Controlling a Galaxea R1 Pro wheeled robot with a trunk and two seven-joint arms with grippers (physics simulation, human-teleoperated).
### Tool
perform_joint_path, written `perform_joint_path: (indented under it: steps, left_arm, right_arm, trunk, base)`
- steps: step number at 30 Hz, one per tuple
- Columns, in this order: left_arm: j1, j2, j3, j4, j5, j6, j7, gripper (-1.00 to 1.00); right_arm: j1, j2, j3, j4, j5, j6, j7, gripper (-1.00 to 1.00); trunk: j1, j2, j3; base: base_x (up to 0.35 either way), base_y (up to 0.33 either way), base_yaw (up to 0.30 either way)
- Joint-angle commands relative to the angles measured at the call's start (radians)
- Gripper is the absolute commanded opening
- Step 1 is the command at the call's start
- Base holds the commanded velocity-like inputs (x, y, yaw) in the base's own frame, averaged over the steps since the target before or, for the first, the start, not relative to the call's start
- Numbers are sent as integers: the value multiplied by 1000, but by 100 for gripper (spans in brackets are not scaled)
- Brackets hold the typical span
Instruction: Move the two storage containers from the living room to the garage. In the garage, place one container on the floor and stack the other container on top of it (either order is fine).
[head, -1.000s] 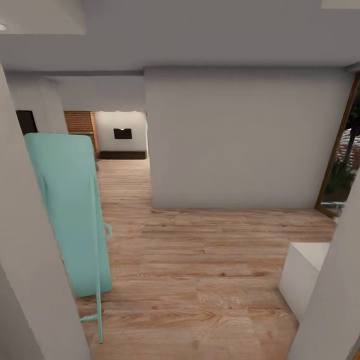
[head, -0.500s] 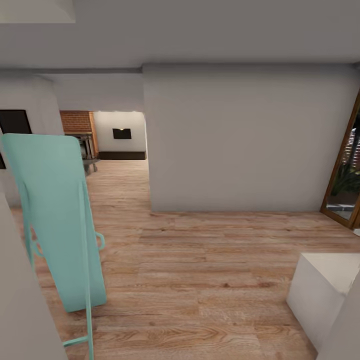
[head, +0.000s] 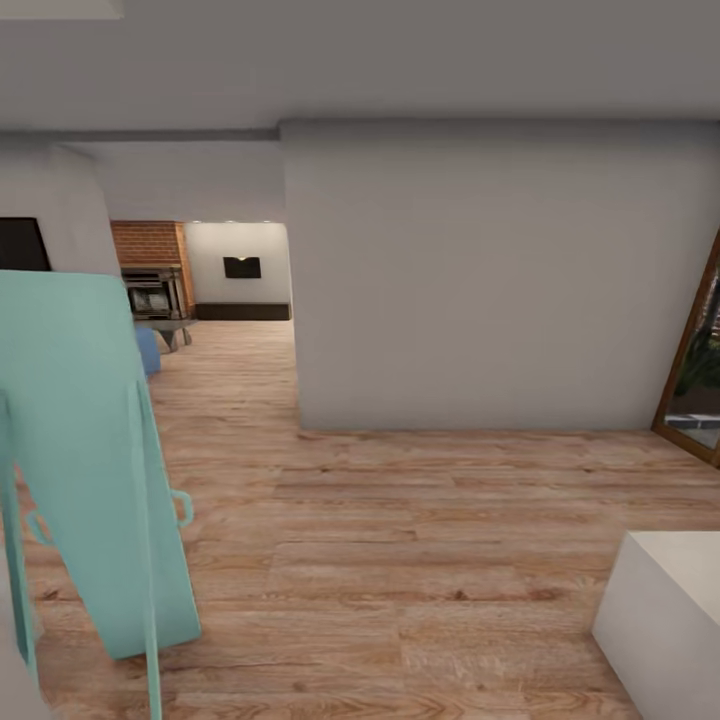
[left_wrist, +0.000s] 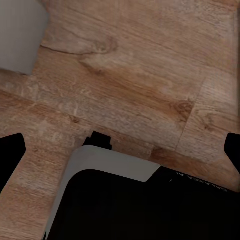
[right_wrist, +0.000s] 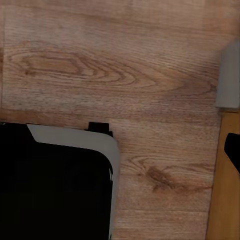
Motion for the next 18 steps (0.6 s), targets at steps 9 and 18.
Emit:
perform_joint_path:
  steps: [9,18]
  left_arm:
    - [-1,0,-4,0,5,-2,2,100]
    - [-1,0,-4,0,5,-2,2,100]
  right_arm:
    - [-1,0,8,2,-7,-4,-1,100]
    - [-1,1,8,3,-7,-4,-1,100]
  trunk:
    - [1,-1,-1]
    - [1,-1,-1]
  base:
    - [327,0,0]
    - [326,0,0]
